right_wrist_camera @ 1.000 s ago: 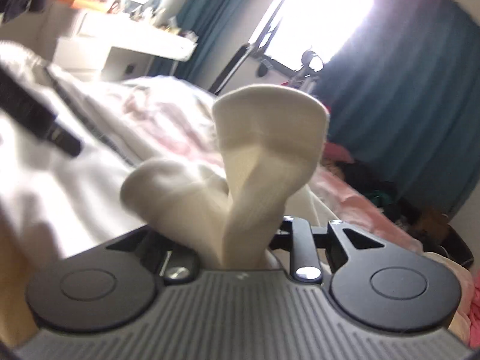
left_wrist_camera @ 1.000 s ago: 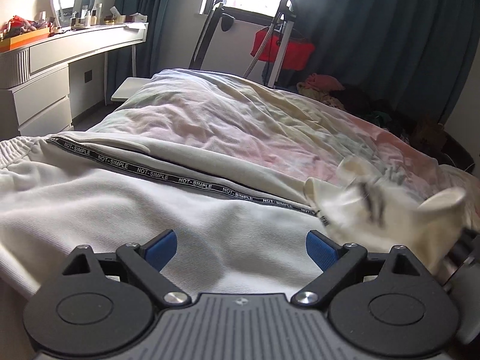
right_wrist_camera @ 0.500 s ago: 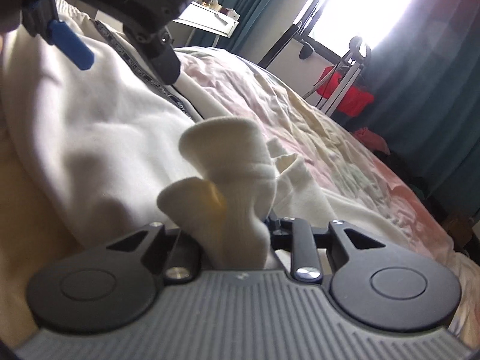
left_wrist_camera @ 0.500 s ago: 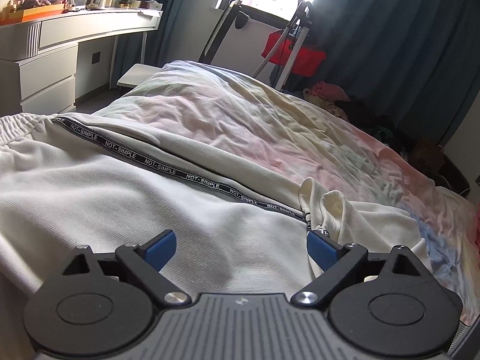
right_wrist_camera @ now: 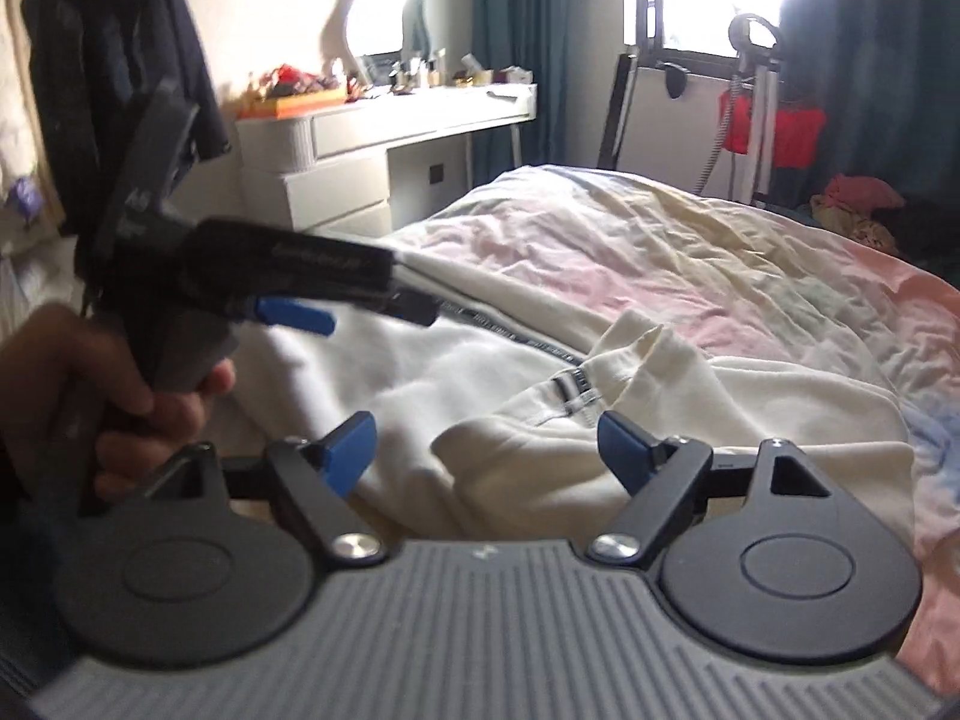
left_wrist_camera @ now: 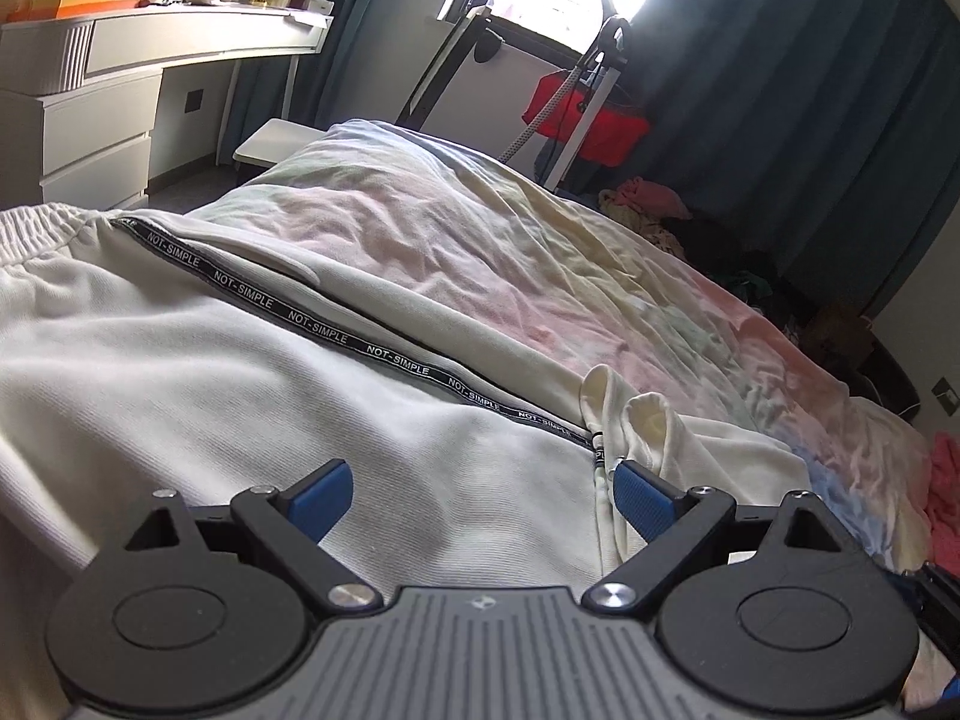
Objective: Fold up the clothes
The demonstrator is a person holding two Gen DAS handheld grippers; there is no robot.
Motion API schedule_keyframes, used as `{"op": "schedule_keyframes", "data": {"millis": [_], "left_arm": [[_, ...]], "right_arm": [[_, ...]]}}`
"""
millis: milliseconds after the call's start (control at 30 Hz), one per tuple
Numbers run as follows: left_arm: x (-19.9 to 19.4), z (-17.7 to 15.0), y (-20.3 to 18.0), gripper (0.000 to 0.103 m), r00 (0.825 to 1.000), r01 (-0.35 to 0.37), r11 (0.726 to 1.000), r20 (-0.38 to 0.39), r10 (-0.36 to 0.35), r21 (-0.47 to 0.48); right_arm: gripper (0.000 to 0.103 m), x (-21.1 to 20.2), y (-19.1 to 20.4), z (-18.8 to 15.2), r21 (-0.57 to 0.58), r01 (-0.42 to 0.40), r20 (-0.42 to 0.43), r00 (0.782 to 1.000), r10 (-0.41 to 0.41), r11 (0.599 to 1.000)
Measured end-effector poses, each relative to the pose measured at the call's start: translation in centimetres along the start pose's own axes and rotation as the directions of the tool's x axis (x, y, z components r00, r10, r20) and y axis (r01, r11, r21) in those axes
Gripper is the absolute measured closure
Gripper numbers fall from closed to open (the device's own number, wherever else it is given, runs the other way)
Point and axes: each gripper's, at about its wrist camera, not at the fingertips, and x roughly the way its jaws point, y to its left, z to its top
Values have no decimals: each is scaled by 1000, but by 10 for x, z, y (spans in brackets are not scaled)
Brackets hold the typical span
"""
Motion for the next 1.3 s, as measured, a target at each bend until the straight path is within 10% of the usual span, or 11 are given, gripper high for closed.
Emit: {"op": "schedule_keyframes", "data": {"millis": [200,367,567,633,900,1300], "left_arm": [[11,-7,-9,10,996,80,997,-42,-80,2],[30,-19,-22,19,990,114,992,-90,-109,56],[50,-28,-33,38,977,177,979,-138,-162,102],[56,-29,-37,45,971,202,973,-153,-184,111],[63,-36,-41,90,958,249,962,-171,-228,114],[56,-41,-42,94,973,185,969,-171,-157,161]], "right_arm": [[32,58,-81,43,262,154,-60,988,-143,953],[40,135,-108,51,313,147,-153,983,-102,938],[66,182,-109,32,277,184,-214,969,-126,943],[89,184,-112,26,284,186,-200,971,-132,940],[92,149,-83,64,92,138,6,990,-139,986],[92,221,-83,39,86,133,-115,986,-123,987]]}}
